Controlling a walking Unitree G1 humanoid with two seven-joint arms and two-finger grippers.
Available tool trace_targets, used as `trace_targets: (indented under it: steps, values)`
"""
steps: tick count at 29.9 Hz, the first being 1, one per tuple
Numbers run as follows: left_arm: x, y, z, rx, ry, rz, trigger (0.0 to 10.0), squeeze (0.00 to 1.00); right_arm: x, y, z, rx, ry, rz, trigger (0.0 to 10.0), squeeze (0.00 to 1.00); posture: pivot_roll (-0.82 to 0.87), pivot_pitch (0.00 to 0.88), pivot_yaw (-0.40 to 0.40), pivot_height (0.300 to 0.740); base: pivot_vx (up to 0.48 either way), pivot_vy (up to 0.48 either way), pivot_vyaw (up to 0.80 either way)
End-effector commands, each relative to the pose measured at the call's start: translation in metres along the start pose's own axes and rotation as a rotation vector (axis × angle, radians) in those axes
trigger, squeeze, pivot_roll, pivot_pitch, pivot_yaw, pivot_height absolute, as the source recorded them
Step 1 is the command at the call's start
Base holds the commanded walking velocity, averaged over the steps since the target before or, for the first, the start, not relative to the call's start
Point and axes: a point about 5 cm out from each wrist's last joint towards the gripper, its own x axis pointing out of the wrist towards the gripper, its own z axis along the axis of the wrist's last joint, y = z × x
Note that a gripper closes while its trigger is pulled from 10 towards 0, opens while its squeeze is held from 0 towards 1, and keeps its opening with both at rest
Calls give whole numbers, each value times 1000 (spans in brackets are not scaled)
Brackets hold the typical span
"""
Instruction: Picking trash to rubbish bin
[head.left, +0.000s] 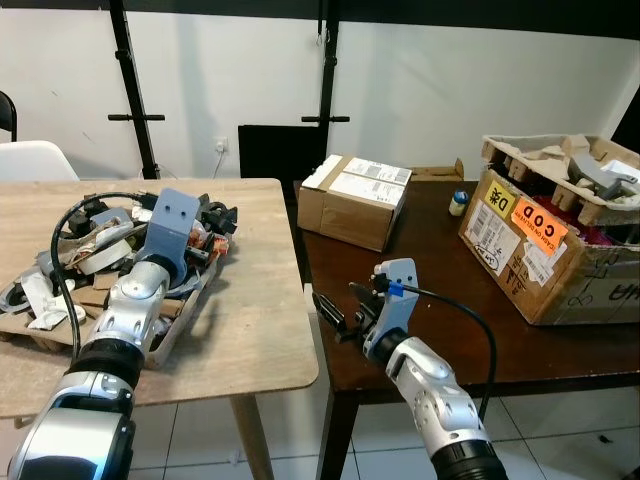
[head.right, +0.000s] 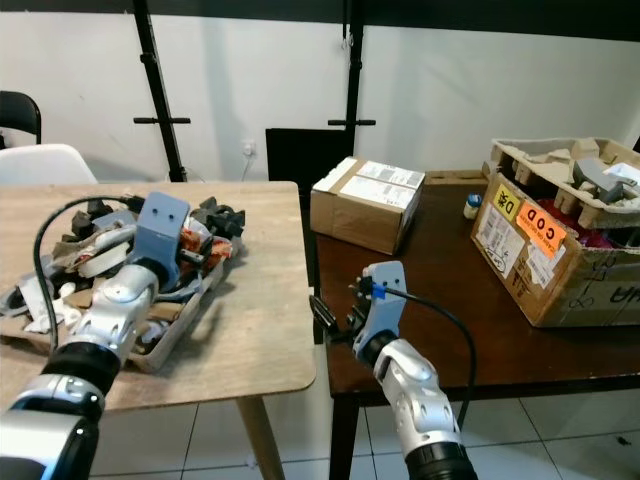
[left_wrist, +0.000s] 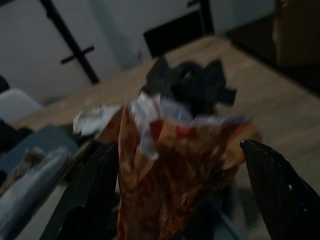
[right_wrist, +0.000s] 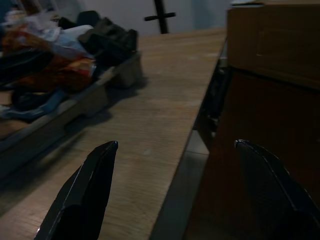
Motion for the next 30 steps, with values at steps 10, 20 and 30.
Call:
trace_targets:
  steps: [10,20,30]
  values:
    - [0,-5,-18,-84,113,-41,5882,0,-1,-2,1,-17,-26,-39,10000,0,-71,129,-7,740,0,0,0]
    - [0,-8,-22,-47,139,-66,0,0,-1,-5,1,-25,-37,-60,10000,0,-79,119,-1,740,0,0,0]
    - [-1,2,-19,-66,111,-60,0,0,0,-7,2,-16,-46,-70,10000,0,-74,117,-7,740,0,0,0]
